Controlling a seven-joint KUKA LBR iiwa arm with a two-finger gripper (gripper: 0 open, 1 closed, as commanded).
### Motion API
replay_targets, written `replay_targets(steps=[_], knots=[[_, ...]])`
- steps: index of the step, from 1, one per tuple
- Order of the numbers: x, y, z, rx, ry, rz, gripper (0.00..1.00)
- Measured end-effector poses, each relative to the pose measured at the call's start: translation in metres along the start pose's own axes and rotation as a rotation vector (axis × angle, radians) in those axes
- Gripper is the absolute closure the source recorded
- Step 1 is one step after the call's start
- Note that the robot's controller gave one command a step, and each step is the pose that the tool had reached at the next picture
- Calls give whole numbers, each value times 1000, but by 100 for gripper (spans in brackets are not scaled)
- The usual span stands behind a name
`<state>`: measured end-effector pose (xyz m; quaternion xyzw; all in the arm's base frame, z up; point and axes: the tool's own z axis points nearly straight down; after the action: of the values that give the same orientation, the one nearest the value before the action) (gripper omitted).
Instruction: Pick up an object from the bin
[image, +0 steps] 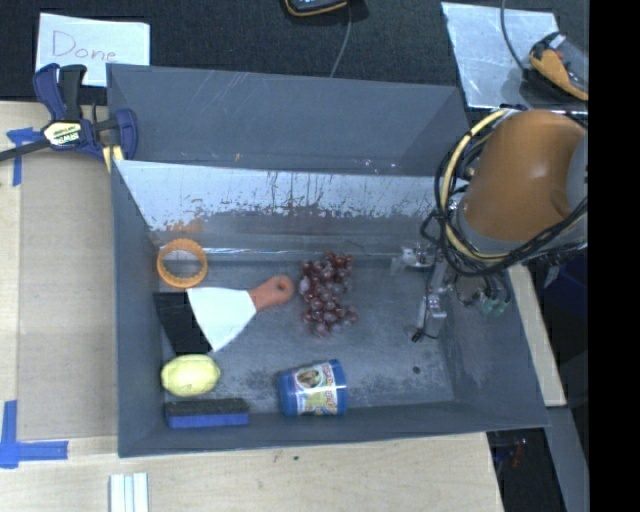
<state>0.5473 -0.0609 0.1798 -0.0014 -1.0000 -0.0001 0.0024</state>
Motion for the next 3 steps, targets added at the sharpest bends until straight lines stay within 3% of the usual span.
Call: replay_targets(steps=[1, 2, 3], knots=[[-2, 0, -5, 1, -8, -3, 0], [-66, 86, 103, 4, -18, -285, 0], [-62, 69, 61, 6, -15, -386, 0]])
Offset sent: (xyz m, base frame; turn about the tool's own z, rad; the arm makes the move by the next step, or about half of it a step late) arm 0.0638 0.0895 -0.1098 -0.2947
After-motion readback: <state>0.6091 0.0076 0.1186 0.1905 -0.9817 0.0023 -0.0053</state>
